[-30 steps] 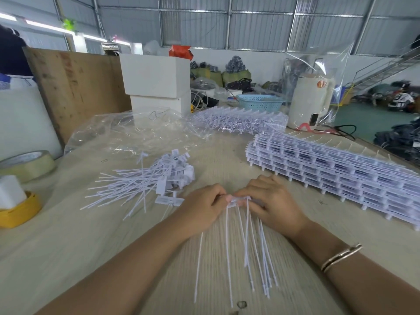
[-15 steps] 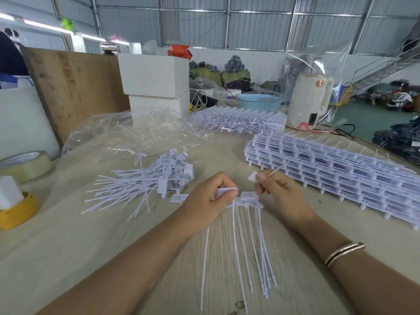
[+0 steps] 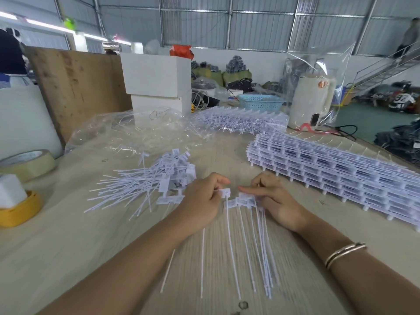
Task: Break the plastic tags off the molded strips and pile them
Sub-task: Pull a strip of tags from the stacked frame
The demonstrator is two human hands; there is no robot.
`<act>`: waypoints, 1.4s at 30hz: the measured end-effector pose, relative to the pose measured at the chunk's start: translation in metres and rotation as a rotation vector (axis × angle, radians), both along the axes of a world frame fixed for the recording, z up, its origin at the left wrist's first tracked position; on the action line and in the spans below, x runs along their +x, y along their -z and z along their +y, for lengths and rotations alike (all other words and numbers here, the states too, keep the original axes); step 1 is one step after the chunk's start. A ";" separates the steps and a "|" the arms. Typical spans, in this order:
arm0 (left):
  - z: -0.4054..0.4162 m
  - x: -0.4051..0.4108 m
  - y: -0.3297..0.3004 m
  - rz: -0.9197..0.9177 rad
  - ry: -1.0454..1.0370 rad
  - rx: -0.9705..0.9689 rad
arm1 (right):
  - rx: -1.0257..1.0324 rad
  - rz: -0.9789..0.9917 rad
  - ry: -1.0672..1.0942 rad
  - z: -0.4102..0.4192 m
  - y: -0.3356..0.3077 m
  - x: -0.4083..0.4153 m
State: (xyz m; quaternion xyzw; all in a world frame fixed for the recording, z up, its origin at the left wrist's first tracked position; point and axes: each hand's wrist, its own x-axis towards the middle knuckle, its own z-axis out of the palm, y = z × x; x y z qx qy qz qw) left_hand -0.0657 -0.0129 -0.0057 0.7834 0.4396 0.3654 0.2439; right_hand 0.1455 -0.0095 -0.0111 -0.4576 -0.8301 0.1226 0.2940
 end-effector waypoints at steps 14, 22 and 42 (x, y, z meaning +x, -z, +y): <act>-0.002 0.007 -0.004 -0.036 0.034 -0.054 | 0.629 -0.205 -0.026 -0.013 -0.006 -0.019; 0.001 -0.003 0.002 0.326 -0.066 0.009 | 0.581 -0.152 0.034 -0.013 -0.005 -0.016; 0.007 0.004 0.001 -0.074 0.183 0.066 | 0.025 0.529 -0.068 -0.006 -0.001 -0.013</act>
